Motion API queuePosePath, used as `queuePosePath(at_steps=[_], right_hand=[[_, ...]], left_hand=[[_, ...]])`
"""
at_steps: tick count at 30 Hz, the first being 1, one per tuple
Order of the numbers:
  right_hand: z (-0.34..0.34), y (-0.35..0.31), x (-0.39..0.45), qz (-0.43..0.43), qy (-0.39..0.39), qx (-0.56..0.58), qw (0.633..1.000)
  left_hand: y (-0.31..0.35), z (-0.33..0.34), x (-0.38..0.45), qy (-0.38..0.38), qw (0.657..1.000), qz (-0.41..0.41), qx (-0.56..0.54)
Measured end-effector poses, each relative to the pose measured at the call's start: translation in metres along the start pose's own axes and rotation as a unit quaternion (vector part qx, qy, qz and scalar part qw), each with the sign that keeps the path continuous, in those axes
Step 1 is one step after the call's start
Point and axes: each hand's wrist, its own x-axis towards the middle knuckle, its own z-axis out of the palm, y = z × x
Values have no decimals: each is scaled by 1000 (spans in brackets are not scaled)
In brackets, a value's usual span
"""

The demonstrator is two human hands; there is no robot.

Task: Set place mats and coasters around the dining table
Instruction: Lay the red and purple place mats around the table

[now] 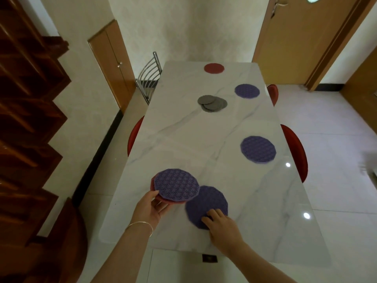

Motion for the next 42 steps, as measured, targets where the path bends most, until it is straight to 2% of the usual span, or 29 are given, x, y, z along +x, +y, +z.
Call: queuePosePath(at_steps=[3,4,7,10,14,19,25,29,34,42], right_hand=[[-26,-14,23,95,115,112,982],[-39,-23,36,104,152,150,971],[-79,-59,85,40,210,211,954],[-108,-105,136,10,164,229,960],[-129,-160,194,47,87,208,973],[-156,-219,235,102,106,217,965],[-182,-267,266,115,156,115,974],[-195,-270,288,140,153,131,970],[-196,-248,327,204,137,115,963],[-194,-201,433,267,163,146,939]], left_hand=[[17,0,4,-10,1000,-4,-1],[26,0,6,-12,1000,-2,-4],[56,-1,13,-26,1000,8,-10],[93,-8,21,-48,999,15,-8],[155,-30,38,-94,995,23,14],[236,-55,60,-174,982,2,77],[296,-60,90,-232,967,-35,103],[313,-54,115,-271,955,-51,113],[326,-35,156,-277,951,-84,108],[382,24,247,-291,934,-88,185]])
